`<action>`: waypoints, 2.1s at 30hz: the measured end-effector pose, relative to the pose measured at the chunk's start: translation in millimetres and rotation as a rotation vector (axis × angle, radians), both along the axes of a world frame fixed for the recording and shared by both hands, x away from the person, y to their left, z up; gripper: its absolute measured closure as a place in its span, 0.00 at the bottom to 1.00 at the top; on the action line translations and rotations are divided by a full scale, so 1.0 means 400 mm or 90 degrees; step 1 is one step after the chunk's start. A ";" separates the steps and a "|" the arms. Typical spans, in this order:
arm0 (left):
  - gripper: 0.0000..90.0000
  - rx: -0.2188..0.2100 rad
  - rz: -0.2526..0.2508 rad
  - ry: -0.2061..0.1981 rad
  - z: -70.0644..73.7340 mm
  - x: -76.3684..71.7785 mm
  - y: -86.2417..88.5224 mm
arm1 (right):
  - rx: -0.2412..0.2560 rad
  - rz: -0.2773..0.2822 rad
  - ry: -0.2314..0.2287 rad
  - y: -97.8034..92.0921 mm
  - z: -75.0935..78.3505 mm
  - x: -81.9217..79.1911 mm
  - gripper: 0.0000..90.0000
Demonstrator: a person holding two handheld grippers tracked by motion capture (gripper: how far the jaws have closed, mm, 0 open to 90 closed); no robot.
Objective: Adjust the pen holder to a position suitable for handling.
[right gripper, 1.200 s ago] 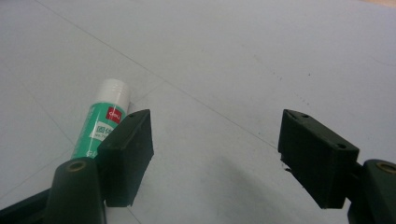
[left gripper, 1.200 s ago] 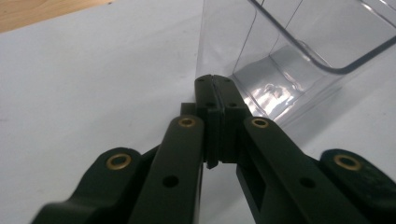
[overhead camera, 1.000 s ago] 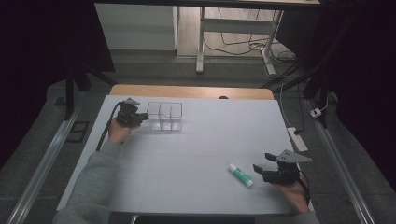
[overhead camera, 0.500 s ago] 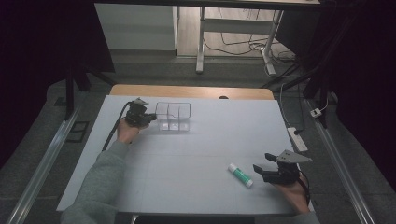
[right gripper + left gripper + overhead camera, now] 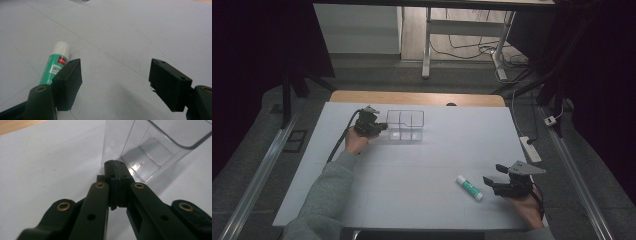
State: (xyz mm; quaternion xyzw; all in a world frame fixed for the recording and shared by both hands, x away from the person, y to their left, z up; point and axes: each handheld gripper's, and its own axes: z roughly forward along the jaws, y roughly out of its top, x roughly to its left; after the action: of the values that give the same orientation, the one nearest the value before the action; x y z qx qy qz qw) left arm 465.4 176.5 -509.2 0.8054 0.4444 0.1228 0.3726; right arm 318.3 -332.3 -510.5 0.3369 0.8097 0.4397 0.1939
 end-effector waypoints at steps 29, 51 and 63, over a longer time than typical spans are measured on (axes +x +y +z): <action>0.98 0.007 -0.027 -0.007 0.008 0.025 -0.084 | -0.001 0.002 -0.004 0.000 0.003 -0.005 0.29; 0.99 0.051 -0.018 -0.050 0.039 -0.075 -0.015 | 0.002 0.002 -0.005 -0.004 0.004 -0.009 0.29; 0.53 0.001 -0.049 -0.058 0.060 -0.237 0.030 | -0.001 0.002 -0.003 -0.002 0.004 -0.009 0.29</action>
State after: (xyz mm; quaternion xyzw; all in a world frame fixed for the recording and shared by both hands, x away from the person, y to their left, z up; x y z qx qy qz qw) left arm 370.5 188.5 -485.2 0.8157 0.3957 0.1449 0.3963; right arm 314.7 -333.2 -509.1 0.3344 0.8101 0.4403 0.1949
